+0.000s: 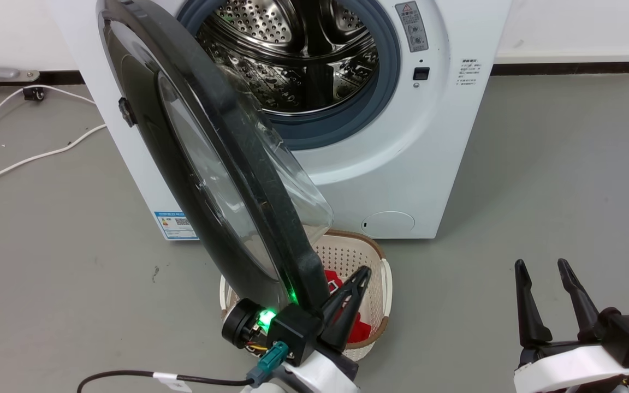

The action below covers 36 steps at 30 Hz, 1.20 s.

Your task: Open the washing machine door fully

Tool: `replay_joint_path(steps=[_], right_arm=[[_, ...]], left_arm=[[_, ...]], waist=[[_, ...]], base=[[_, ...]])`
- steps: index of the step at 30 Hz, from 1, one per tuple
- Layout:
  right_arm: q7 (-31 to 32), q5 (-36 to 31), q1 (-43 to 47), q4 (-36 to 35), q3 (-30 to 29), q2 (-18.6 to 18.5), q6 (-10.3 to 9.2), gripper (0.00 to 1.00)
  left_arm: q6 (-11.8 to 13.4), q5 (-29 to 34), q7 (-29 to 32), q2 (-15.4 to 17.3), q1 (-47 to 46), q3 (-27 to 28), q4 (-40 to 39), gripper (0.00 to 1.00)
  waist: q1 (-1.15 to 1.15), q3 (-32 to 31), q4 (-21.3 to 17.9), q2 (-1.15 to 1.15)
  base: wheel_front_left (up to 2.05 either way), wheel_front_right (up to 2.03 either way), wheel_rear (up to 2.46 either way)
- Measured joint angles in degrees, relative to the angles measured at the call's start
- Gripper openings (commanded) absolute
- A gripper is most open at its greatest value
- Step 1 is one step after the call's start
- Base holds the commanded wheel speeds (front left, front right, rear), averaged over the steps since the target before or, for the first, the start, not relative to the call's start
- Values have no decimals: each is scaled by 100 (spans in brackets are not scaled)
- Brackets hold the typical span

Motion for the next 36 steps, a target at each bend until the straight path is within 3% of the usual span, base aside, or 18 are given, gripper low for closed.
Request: replay_joint_path(steps=[13,36], right_arm=[[-29,154,-27,167,74,0,0,100],[51,245,21,393,79,0,0,100]], left_arm=[[288,-33,-29,-37,143,210,2,0],[993,-169,312,434,1376,509,-1350,0]], waist=[[-1,4,50,0],[0,-132,466,0]], base=[[0,0,0],[0,0,0]])
